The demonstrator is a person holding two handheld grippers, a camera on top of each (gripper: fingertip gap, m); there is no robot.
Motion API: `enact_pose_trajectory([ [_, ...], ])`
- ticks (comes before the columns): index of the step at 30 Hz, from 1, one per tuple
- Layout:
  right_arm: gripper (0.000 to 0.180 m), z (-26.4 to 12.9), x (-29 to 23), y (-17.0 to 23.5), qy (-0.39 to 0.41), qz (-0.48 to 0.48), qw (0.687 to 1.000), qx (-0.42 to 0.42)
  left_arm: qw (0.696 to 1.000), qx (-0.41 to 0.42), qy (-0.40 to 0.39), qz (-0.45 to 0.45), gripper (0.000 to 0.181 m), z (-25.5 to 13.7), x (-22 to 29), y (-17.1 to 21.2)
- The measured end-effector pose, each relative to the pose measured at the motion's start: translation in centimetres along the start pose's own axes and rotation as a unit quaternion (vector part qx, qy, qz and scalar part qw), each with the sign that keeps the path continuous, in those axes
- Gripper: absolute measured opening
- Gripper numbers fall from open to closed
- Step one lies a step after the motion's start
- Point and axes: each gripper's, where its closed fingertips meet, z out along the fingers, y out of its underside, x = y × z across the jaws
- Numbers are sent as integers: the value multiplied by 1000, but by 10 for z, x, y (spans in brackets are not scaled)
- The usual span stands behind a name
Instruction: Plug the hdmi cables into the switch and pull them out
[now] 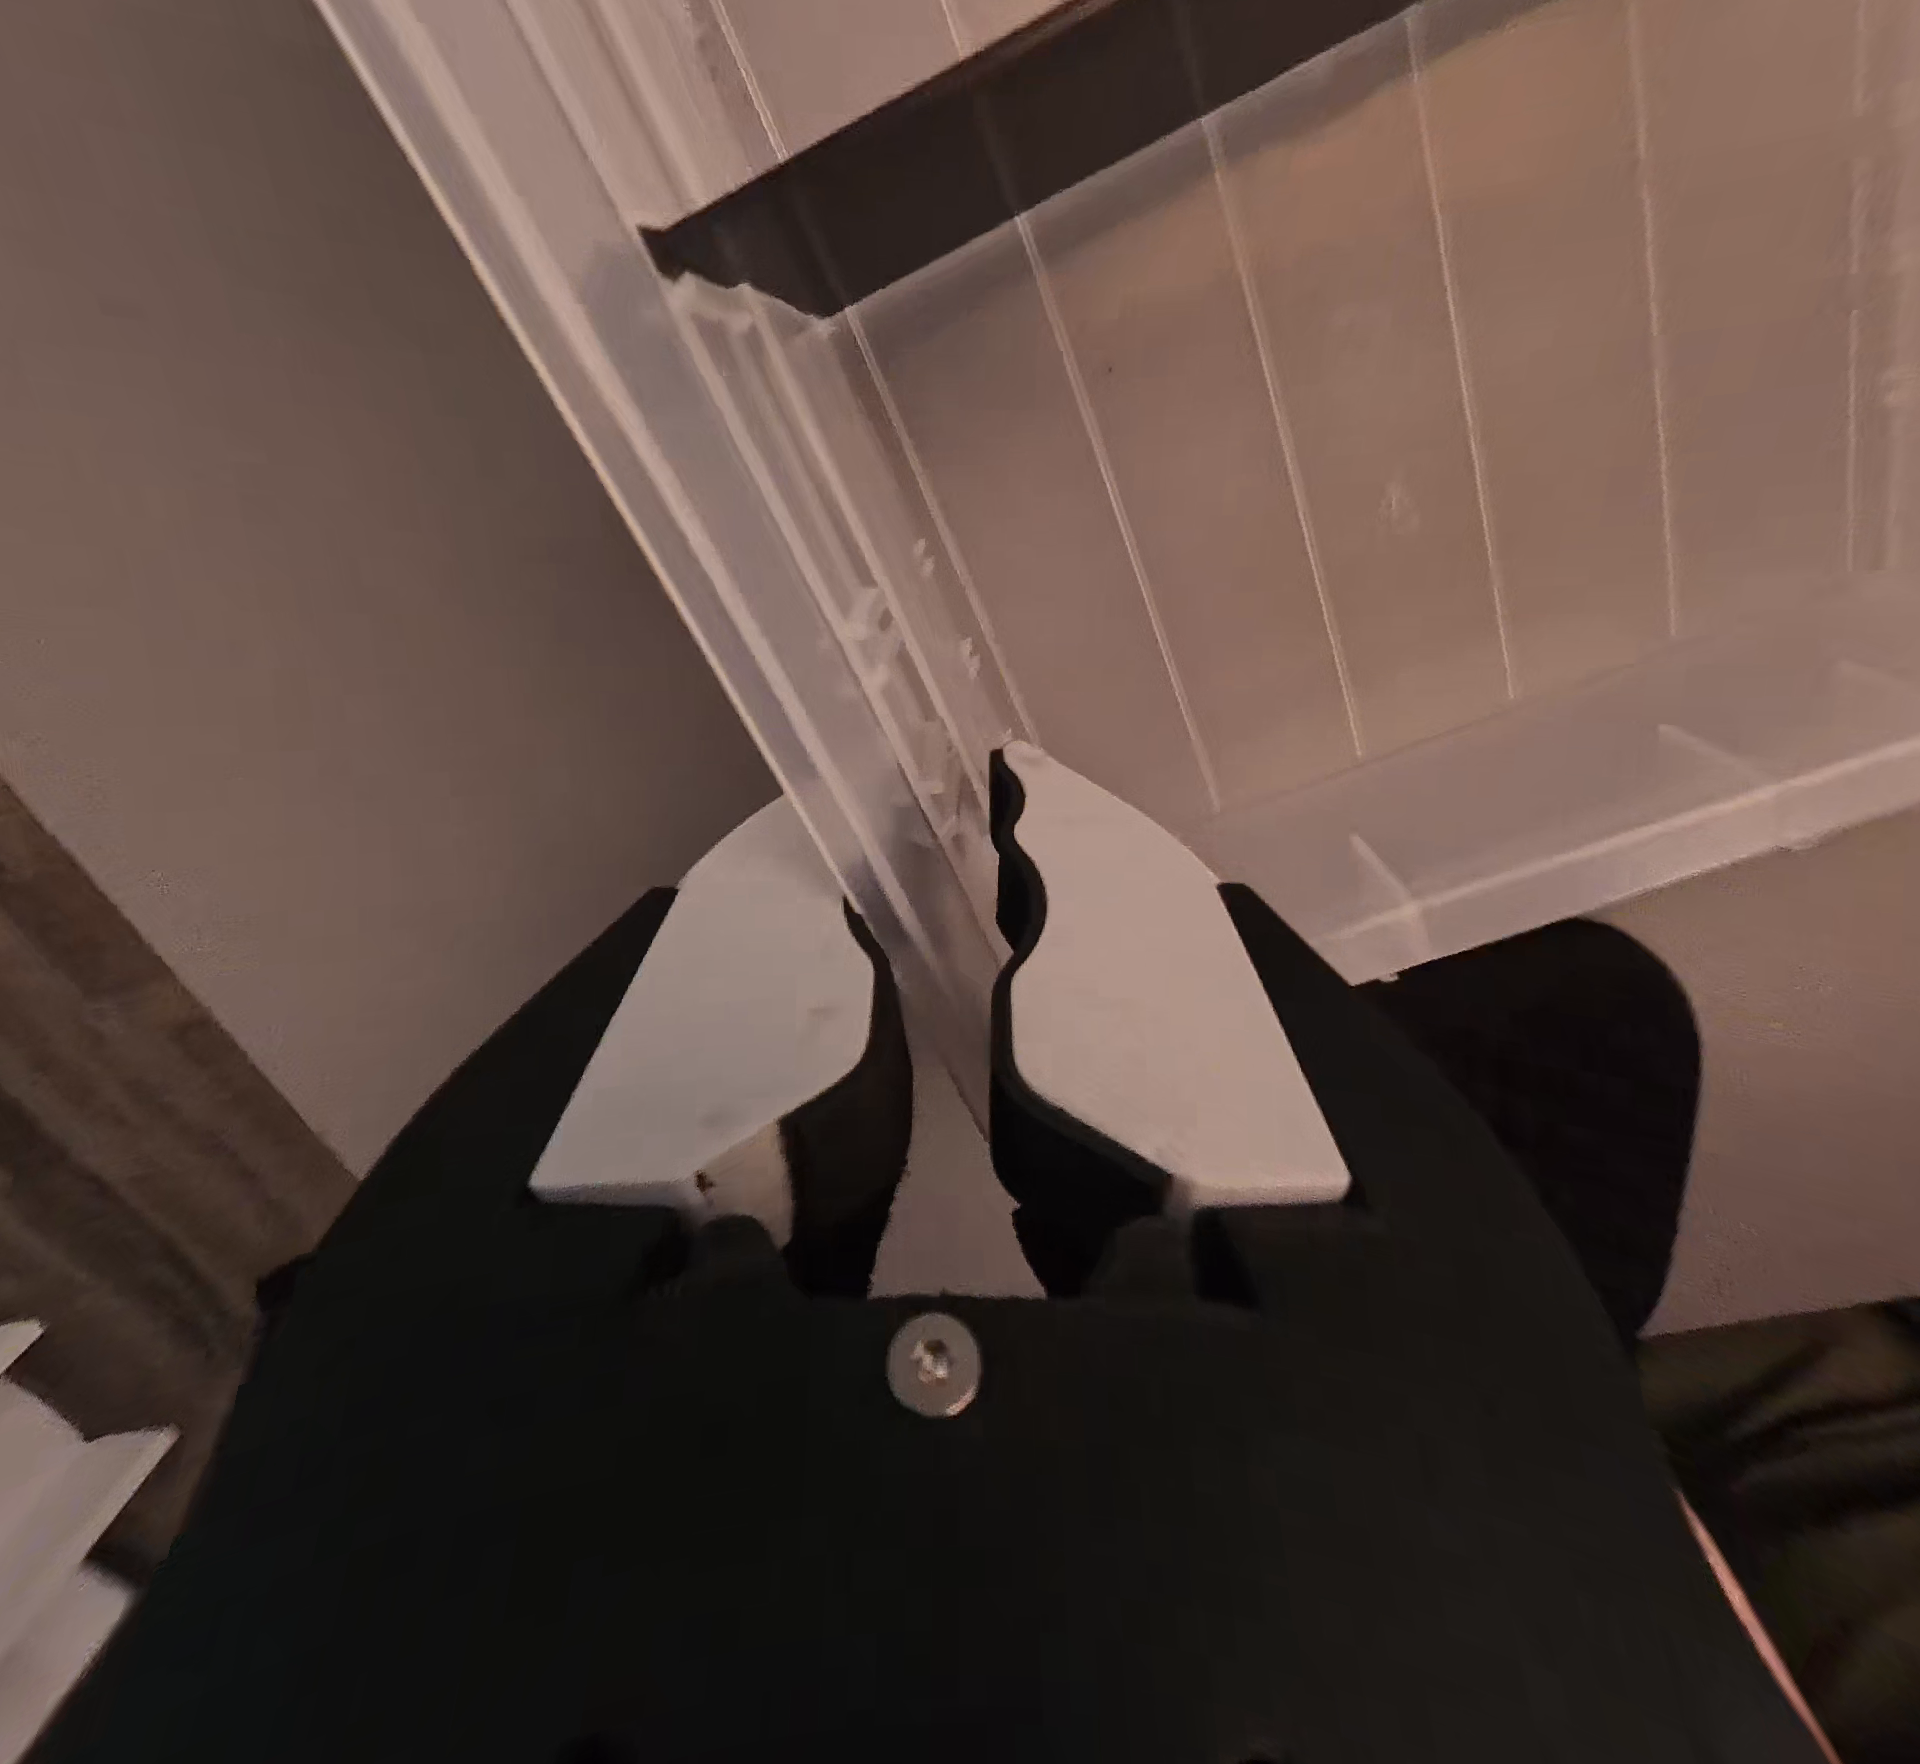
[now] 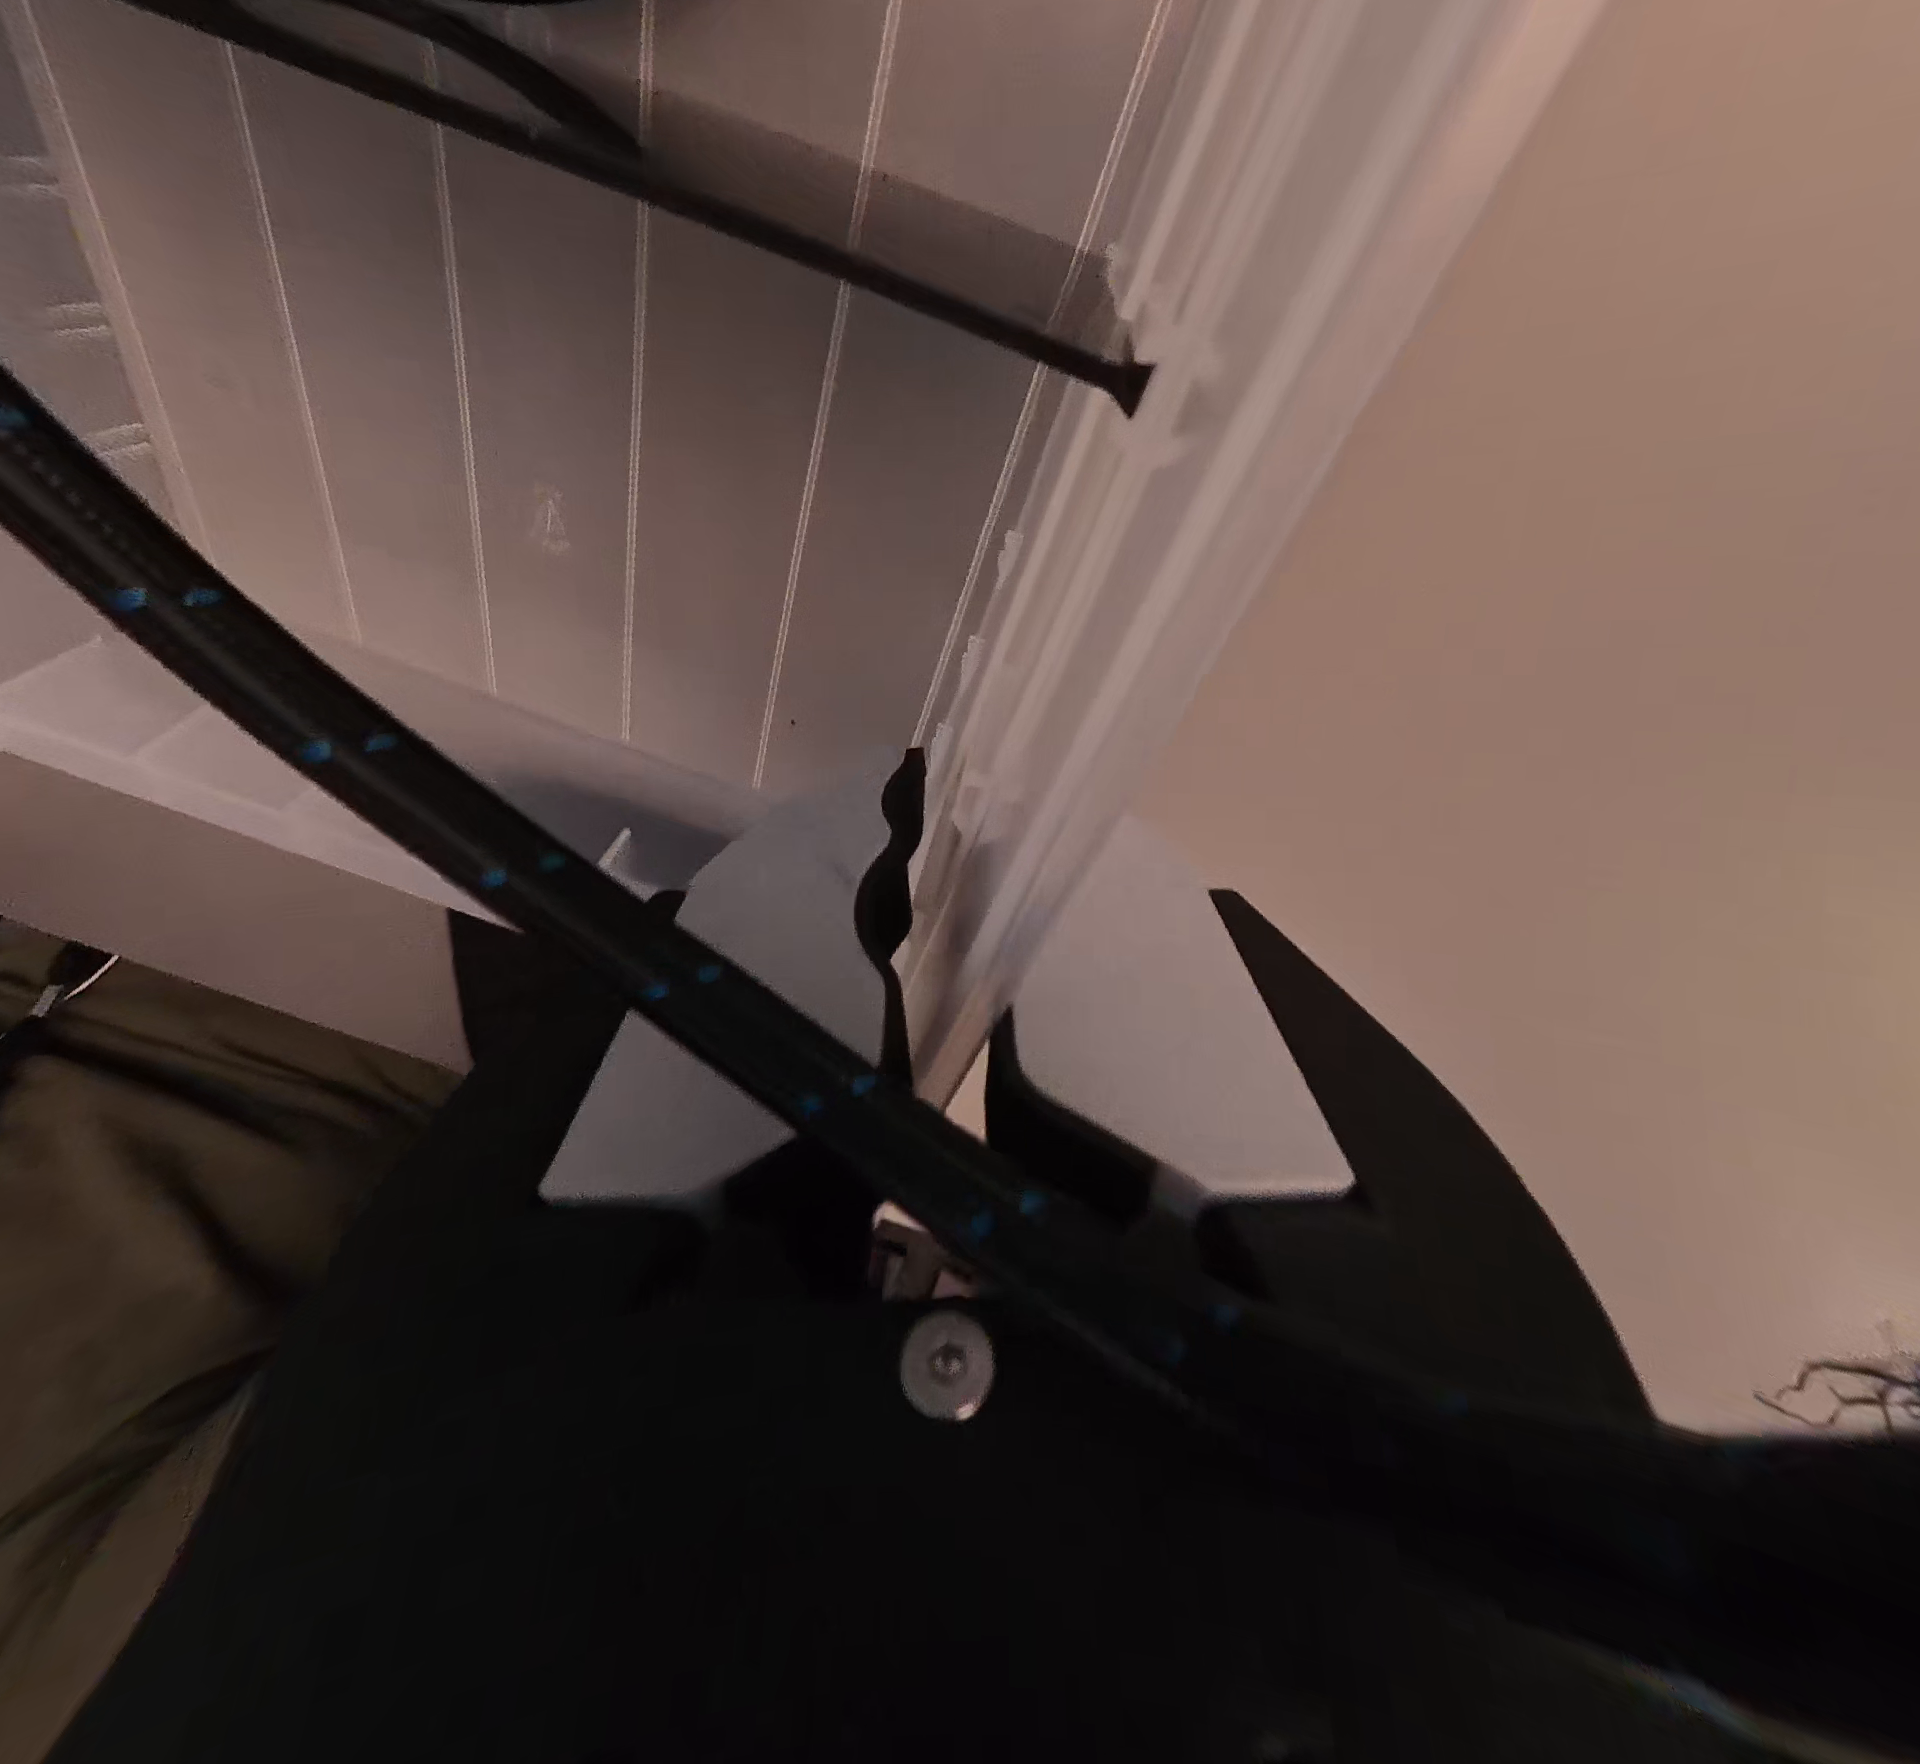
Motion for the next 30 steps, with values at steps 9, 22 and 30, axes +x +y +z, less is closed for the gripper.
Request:
enact_pose_trajectory([
  [9,11,5,-41,-15,-4,-25,999,-44,996,-56,-20,63,25,1,69,-15],
  [22,27,-60,-40,-15,25,15,994,105,993,92,-53,58,40,-64,52,-33],
  [30,27,-209,-93,-46,134,-65,871,467,859,442,-255,51,57,-202,47,-100],
])
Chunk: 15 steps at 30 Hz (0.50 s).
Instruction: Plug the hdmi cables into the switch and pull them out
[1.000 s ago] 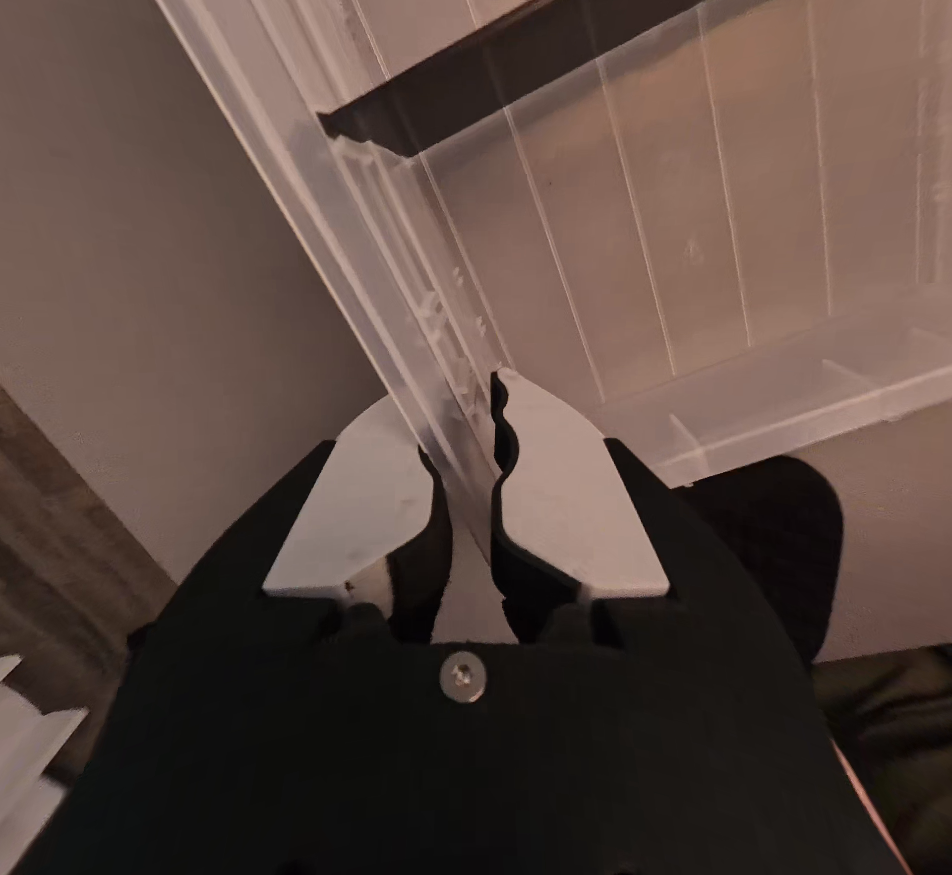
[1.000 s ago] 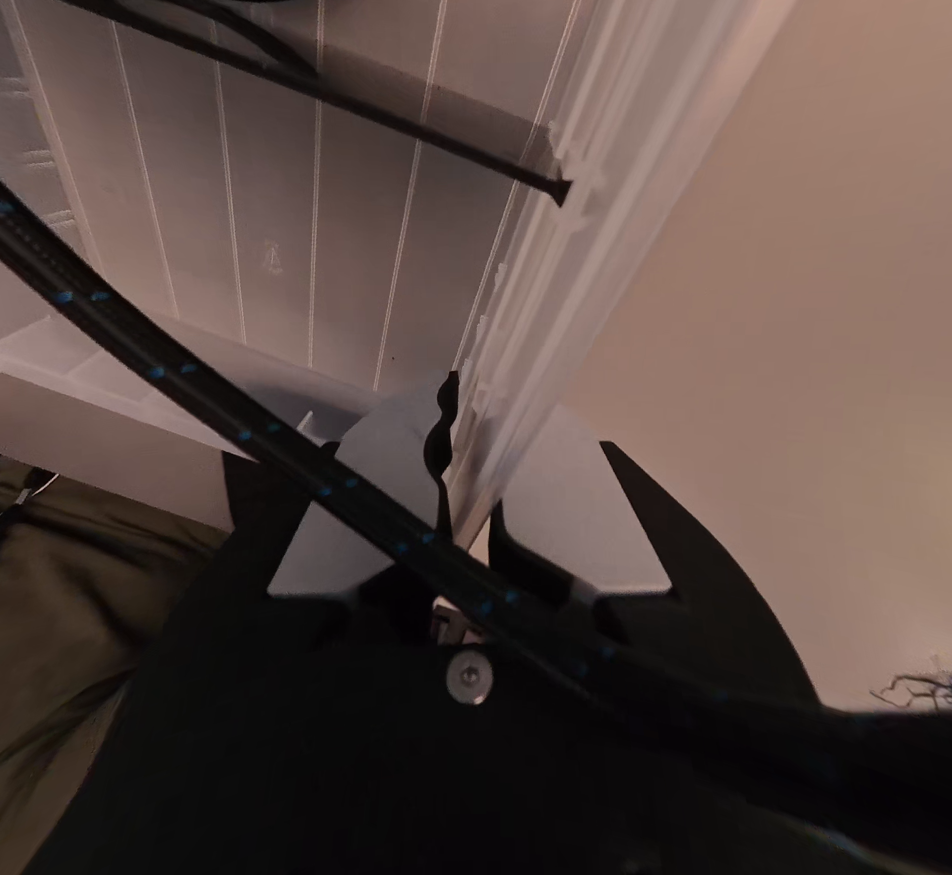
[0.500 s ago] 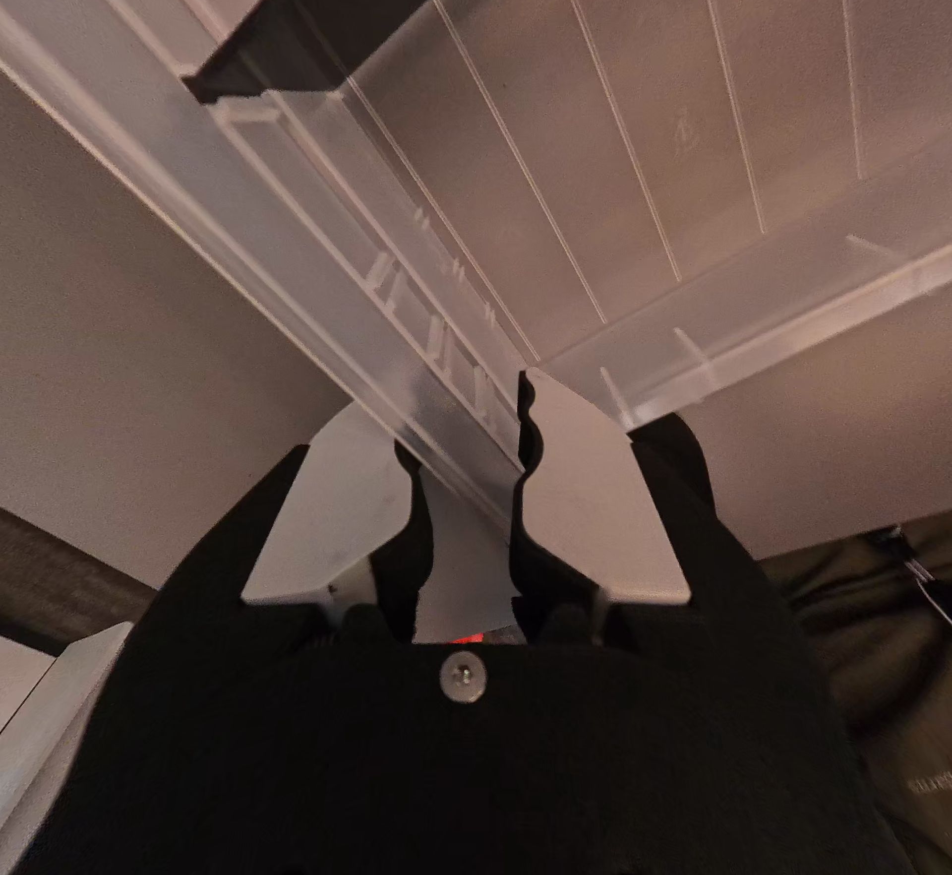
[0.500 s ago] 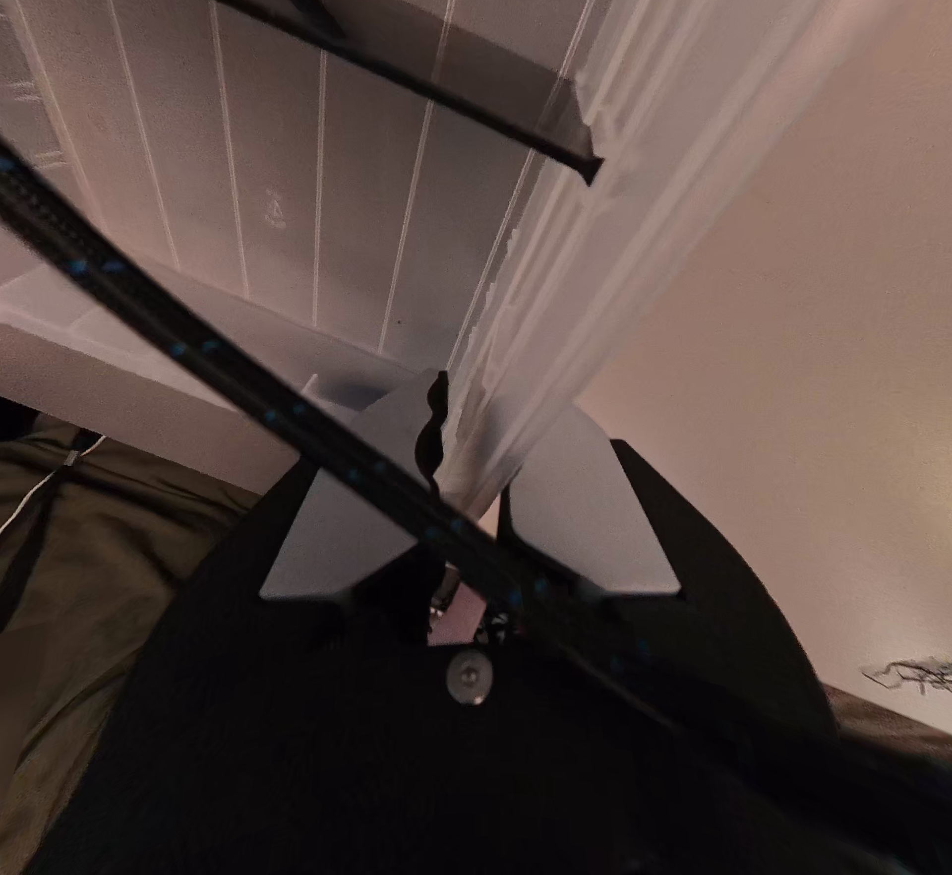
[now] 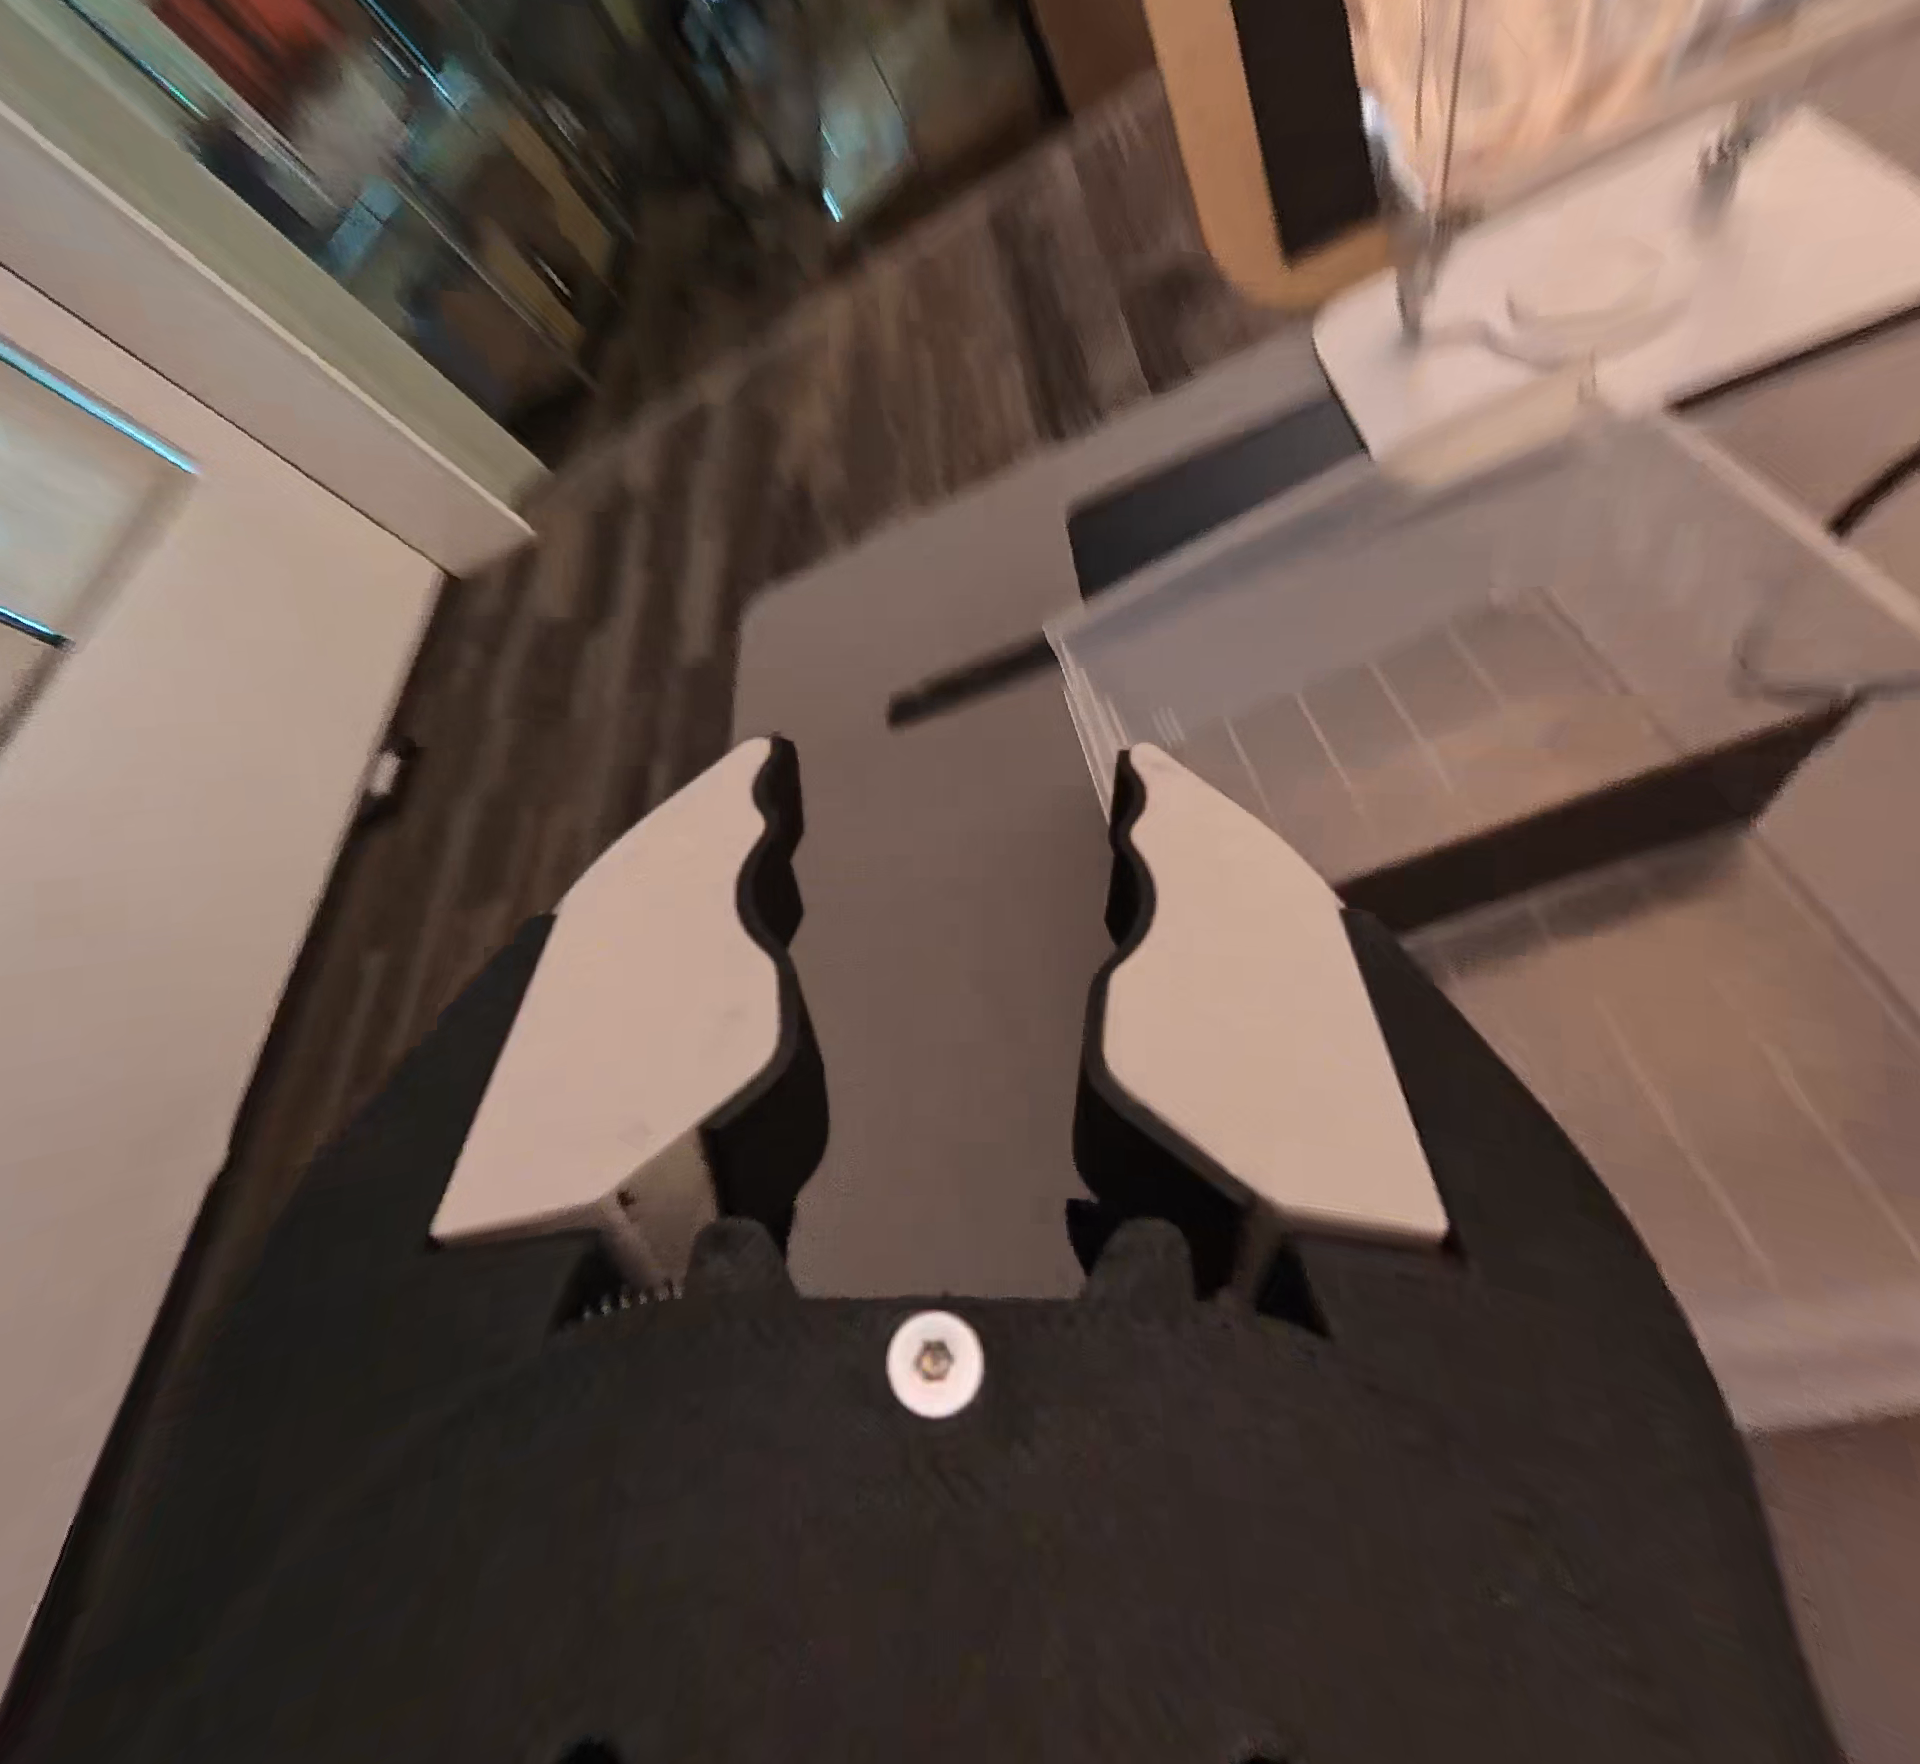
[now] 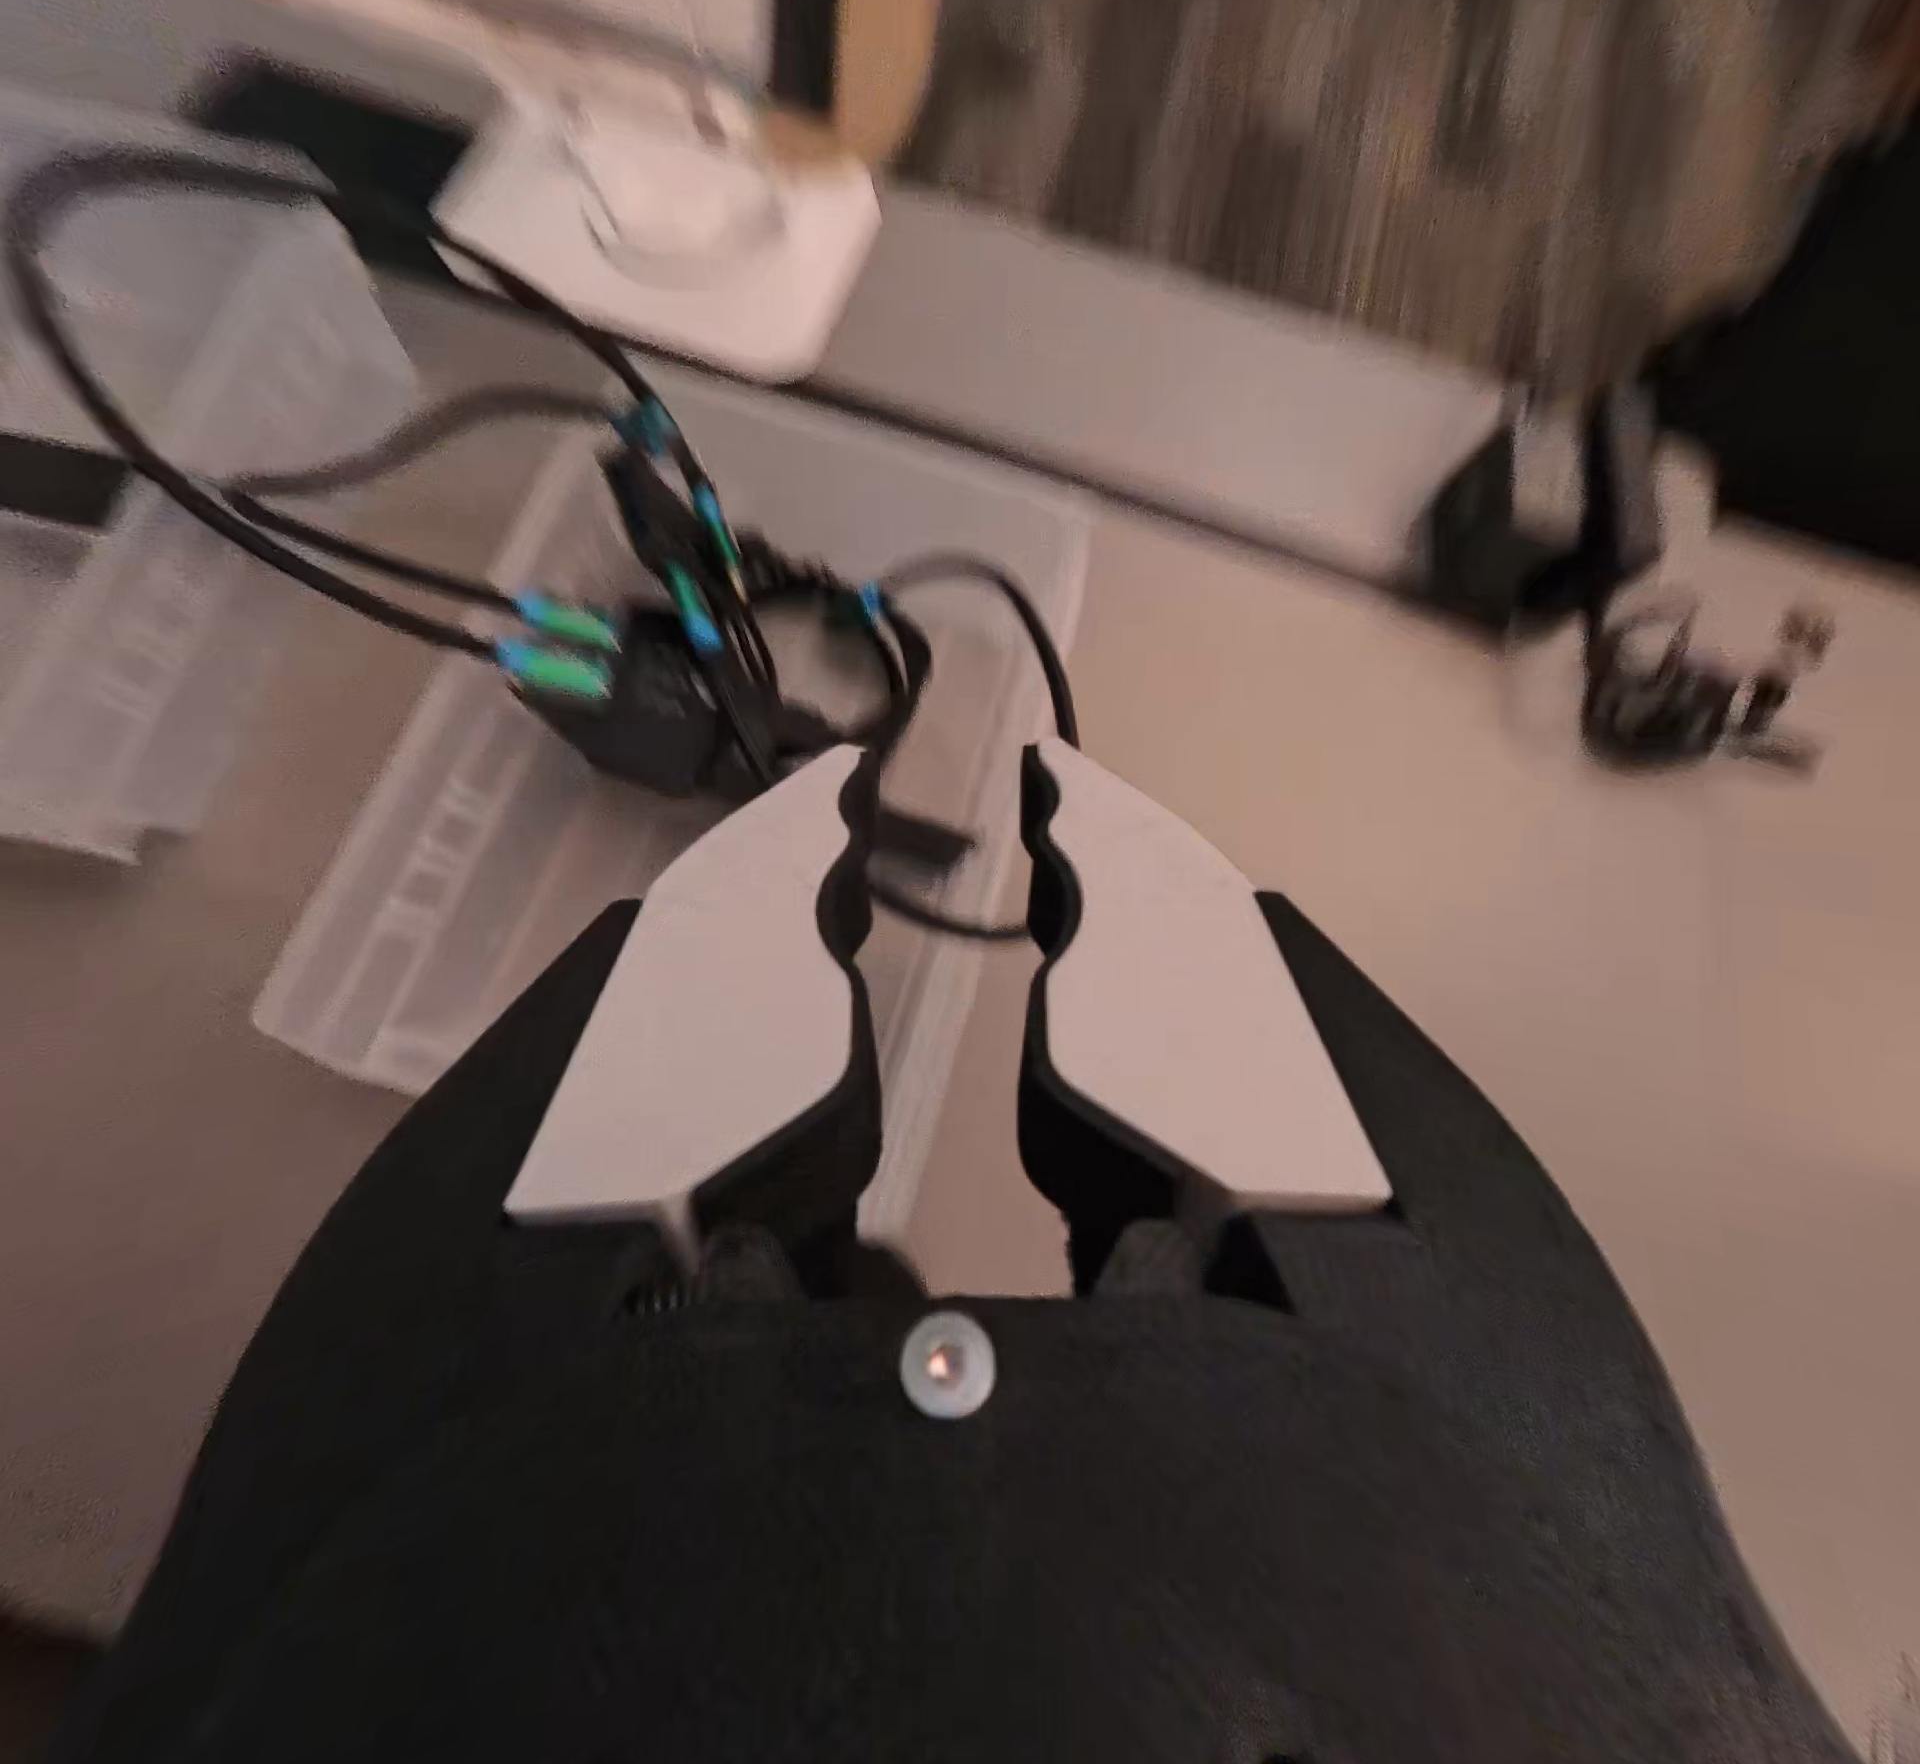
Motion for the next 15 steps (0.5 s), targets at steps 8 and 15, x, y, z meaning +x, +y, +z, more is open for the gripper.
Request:
enact_pose_trajectory([
  [8,61,-54,-154,-98,-9,-260,876,406,983,164,-75,-30,66,-37,-8,-52],
  [15,65,45,-289,-52,-185,-231,923,245,974,194,-86,-74,75,-45,-12,-62],
])
